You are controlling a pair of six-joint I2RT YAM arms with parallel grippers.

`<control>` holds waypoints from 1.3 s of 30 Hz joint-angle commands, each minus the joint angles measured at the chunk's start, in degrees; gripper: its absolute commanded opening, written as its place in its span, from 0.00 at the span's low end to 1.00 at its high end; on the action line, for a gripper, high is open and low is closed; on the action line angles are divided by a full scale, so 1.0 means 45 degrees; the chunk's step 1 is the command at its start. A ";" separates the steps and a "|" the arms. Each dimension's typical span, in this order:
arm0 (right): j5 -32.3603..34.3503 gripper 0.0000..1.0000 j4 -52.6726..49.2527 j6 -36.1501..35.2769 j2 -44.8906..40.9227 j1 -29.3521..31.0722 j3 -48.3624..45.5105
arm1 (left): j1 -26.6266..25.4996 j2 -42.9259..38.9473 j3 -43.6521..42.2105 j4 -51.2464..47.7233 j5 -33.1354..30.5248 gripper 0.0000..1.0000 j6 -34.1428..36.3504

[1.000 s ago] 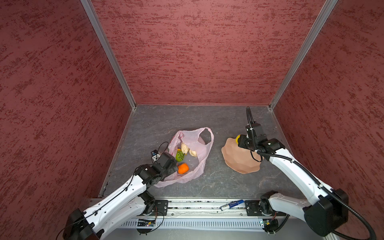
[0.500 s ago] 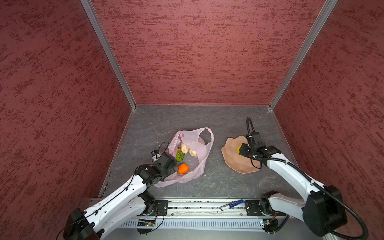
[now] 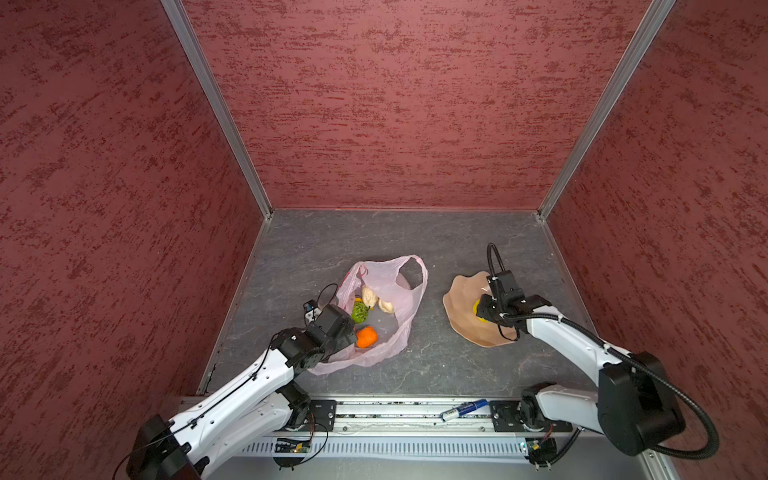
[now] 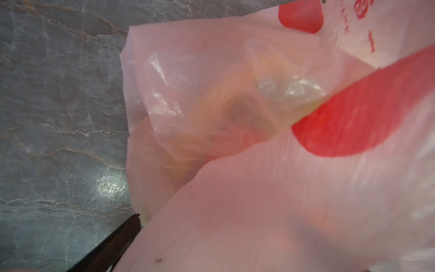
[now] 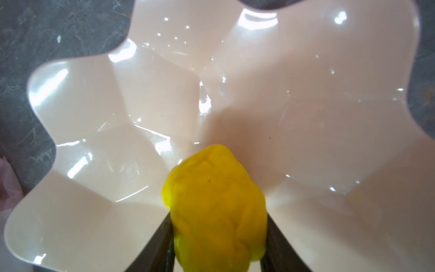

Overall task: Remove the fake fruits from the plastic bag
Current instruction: 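Lower the yellow fruit into the beige bowl and open the right gripper, then move the open right gripper back into the pink bag opening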

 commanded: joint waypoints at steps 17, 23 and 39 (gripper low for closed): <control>0.0728 0.76 -0.0548 -0.0190 -0.0238 -0.0076 0.0635 | 0.0121 -0.0024 0.0149 0.0023 -0.0097 0.99 0.0193; 0.1262 0.76 -0.2398 -0.0589 -0.1502 -0.0070 0.2153 | 0.0152 -0.0015 0.0114 0.0019 -0.0165 0.99 0.0174; 0.1083 0.58 -0.2344 -0.0279 0.0207 0.6154 0.7014 | -0.0084 -0.0044 -0.0639 -0.0073 -0.0201 0.99 -0.0603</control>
